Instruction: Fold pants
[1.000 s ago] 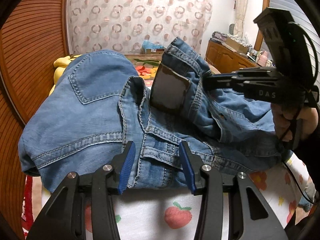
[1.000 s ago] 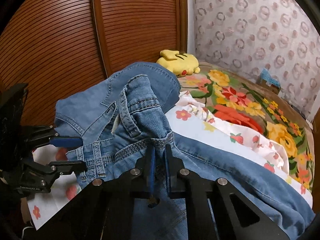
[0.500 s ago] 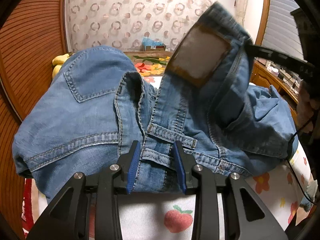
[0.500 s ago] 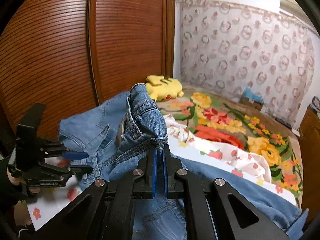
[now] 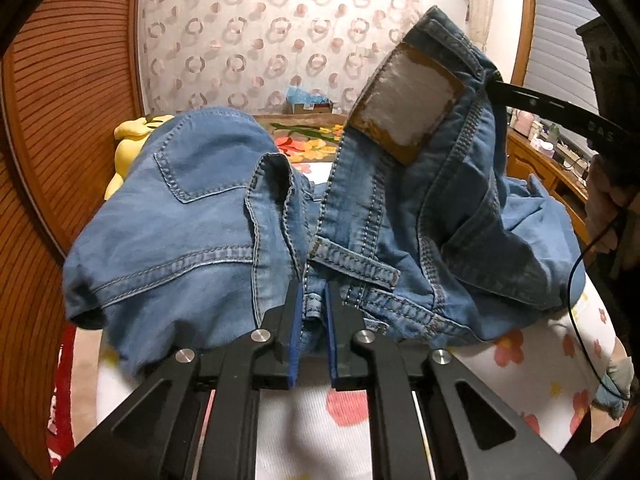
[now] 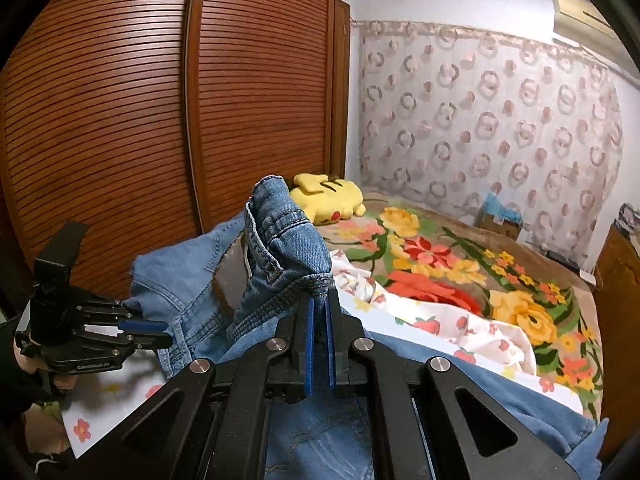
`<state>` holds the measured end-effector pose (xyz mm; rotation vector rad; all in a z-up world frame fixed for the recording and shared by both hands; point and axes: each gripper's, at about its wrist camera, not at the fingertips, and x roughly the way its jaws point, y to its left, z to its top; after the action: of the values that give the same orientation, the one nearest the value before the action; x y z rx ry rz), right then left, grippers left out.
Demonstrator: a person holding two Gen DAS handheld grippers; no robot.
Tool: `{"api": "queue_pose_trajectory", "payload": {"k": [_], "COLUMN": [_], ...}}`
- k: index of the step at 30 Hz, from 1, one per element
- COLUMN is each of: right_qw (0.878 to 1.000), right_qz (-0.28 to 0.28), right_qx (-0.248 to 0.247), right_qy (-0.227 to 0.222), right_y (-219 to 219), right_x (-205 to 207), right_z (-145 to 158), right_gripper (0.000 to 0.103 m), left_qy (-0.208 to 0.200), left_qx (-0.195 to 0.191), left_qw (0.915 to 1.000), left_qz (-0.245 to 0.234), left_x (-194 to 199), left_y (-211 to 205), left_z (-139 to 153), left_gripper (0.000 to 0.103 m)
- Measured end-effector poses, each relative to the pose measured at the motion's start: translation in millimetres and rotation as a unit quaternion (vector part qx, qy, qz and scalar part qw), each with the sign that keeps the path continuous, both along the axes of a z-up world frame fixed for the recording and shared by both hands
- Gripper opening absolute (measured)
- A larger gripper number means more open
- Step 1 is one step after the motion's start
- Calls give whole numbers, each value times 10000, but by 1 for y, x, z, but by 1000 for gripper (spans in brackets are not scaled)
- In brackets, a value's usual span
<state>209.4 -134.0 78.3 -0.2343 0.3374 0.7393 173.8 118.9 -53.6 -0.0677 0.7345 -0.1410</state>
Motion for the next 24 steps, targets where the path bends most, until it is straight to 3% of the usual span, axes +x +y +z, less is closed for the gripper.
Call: {"api": "queue_pose_trajectory", "payload": {"k": [7,13,24], "right_qw": [9999,9990,9966], "right_qz": [141,423,553], "right_qx": [30,-91,-468], "right_qy": [-70,-119,387], "right_y": [0,22,65], "right_x": [-12,-14,52], "right_z": [1,-4,-38], "right_gripper": [4,4,5], "left_qy": [-38,227,279], "left_qx": [-56,-135,-37], "left_qw": [10000,9996,9991], "left_qz": [3,75,312], "left_x": [-38,-58,-62], "left_y": [1,3,15], "left_z": [3,-18,-18], "left_gripper": [11,11,11]}}
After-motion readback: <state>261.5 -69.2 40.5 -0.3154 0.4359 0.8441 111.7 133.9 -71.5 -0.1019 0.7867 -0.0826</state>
